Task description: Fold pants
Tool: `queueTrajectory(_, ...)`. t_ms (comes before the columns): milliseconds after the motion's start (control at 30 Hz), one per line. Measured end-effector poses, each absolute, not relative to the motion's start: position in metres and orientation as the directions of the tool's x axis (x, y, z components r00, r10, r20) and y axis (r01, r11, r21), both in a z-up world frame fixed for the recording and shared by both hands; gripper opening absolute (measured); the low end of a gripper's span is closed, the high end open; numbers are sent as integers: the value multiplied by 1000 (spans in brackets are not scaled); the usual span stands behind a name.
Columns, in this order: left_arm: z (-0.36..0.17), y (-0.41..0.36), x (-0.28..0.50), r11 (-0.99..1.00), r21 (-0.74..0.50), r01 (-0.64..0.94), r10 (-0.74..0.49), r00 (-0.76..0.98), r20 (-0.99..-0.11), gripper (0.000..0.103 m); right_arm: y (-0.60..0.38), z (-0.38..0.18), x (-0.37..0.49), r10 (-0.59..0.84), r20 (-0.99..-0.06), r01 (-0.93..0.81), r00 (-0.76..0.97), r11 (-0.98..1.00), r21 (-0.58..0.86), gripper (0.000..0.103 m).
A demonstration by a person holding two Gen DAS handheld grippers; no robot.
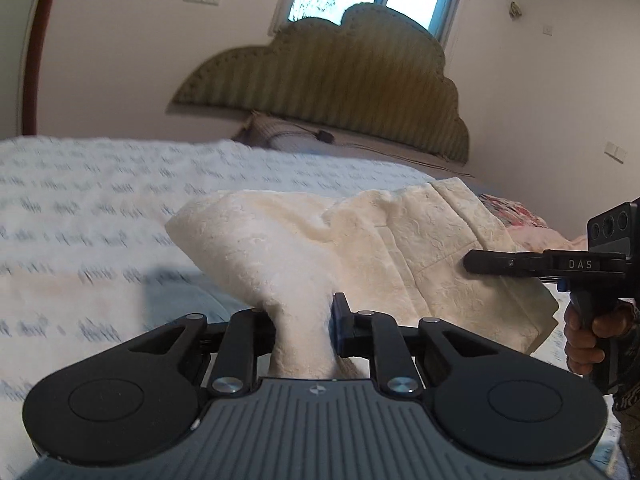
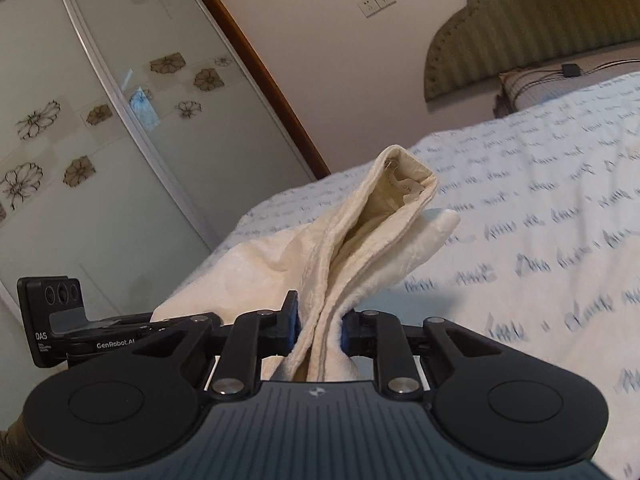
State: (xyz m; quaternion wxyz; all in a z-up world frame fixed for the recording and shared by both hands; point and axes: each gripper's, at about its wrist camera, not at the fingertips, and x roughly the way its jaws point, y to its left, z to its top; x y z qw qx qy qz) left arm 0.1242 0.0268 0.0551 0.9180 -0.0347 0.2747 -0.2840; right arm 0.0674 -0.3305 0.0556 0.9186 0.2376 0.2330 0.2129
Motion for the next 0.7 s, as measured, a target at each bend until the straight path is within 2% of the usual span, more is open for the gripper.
queueTrajectory(167,50,17,142,877,-118,465,-454,725,-518,21,-305,48,129,497,-343,-278,797,806,522,19)
queueTrajectory(300,18,35,181,903,-201,380,-417,662,-623,21,-289,19,163,486,-431,-234,761,824,516,20)
queueTrajectory(367,1,41,188,917,-222,331,-391,641,-660,25,-286,0,165,430,-502,-170,750,859,483,29)
queueTrajectory(400,-4,47,189,915,-241,325,-400,638,-658,31,-288,-7,163,403,-526,-140,749,872,469,33)
queueTrajectory(433,-6,52,189,912,-258,319,-408,635,-656,43,-291,-12,161,405,-528,-129,747,867,482,37)
queueTrajectory(467,-8,56,189,912,-267,310,-408,631,-660,48,-296,-15,157,413,-526,-123,744,857,500,40)
queueTrajectory(533,-7,64,187,932,-249,264,-362,631,-686,74,-301,-11,146,376,-535,-96,756,873,478,40)
queueTrajectory(567,-4,67,183,943,-230,239,-331,642,-692,78,-300,-4,138,333,-537,-83,775,896,436,41)
queueTrajectory(633,8,75,175,967,-181,178,-254,694,-674,78,-291,15,120,200,-518,-45,831,954,297,42)
queueTrajectory(700,25,77,161,971,-178,163,-239,747,-621,78,-273,32,111,175,-478,-89,861,976,196,42)
